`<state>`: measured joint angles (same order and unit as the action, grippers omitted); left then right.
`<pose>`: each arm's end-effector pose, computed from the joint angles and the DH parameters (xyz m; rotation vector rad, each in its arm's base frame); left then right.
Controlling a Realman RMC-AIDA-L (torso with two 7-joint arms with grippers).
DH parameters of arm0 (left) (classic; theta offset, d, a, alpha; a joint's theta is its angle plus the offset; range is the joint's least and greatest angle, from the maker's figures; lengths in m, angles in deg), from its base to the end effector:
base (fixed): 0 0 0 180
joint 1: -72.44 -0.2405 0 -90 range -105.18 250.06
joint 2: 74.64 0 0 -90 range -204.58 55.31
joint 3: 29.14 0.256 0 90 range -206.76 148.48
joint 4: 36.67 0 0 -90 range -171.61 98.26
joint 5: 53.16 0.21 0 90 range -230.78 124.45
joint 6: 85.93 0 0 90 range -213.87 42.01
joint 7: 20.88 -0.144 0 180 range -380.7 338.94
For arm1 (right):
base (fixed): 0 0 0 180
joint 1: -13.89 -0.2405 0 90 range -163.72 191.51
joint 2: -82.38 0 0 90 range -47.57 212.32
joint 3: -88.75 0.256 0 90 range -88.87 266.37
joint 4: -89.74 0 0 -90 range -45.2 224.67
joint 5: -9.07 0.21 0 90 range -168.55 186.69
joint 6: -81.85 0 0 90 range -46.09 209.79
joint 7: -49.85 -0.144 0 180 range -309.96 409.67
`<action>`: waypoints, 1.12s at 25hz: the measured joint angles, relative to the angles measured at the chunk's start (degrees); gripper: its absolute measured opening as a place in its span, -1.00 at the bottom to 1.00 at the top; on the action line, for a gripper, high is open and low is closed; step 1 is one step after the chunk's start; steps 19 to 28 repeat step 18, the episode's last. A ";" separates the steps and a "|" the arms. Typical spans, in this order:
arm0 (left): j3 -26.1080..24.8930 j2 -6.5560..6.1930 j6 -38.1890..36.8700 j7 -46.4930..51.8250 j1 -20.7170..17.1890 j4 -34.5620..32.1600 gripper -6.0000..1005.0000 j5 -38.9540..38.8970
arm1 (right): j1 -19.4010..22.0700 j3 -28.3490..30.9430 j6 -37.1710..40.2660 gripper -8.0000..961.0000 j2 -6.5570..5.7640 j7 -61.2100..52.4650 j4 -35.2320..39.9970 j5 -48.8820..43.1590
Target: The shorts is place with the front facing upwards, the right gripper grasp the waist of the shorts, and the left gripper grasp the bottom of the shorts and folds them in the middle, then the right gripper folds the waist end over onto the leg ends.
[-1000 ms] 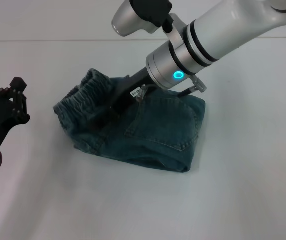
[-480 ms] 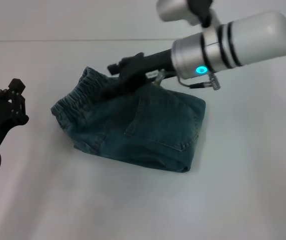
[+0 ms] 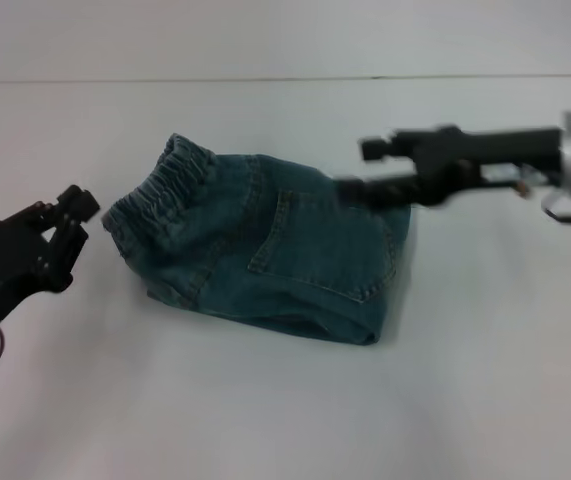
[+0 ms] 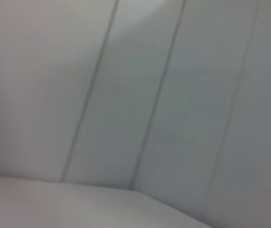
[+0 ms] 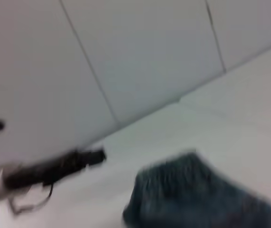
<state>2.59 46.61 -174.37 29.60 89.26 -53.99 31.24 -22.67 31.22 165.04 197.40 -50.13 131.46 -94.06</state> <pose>-0.3214 0.2668 -0.0044 -2.0239 -0.6612 -1.0906 0.2004 0.3749 0.0067 -2.7980 0.7704 0.6799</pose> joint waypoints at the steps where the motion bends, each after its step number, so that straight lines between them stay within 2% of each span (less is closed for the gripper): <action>1: 2.15 -0.32 -0.76 3.11 -0.83 -2.29 -0.98 0.24 | 1.28 0.30 1.52 0.97 -0.58 0.59 -0.38 -0.09; 2: 3.56 -0.50 -1.71 5.27 -1.45 -4.14 -0.98 0.72 | 2.95 0.85 3.27 0.97 -1.11 1.82 -0.86 -0.04; 4: 6.50 -1.09 -4.27 10.60 -3.06 -9.48 -0.83 3.28 | 6.64 2.25 6.78 0.97 -1.59 4.78 -1.57 -0.09; 7: 7.11 -1.64 -5.80 16.59 -3.63 -15.58 -0.61 10.06 | 10.46 3.82 10.23 0.97 -1.45 8.75 -1.69 -0.07; 8: 7.07 -2.07 -5.98 20.15 -3.28 -18.07 -0.54 14.88 | 11.62 4.08 10.98 0.97 -1.30 9.83 -1.71 -0.09; 13: 6.81 -2.34 -5.73 24.46 -2.20 -20.87 -0.22 21.07 | 14.13 4.17 12.31 0.97 -0.96 12.31 -3.35 -0.74; 18: 6.76 -1.99 -5.67 25.41 -1.95 -22.32 0.24 22.10 | 14.29 4.41 12.42 0.97 -0.86 13.85 -5.26 -1.07; 28: 6.76 -1.99 -5.67 25.41 -1.95 -22.32 0.24 22.10 | 14.29 4.41 12.42 0.97 -0.86 13.85 -5.26 -1.07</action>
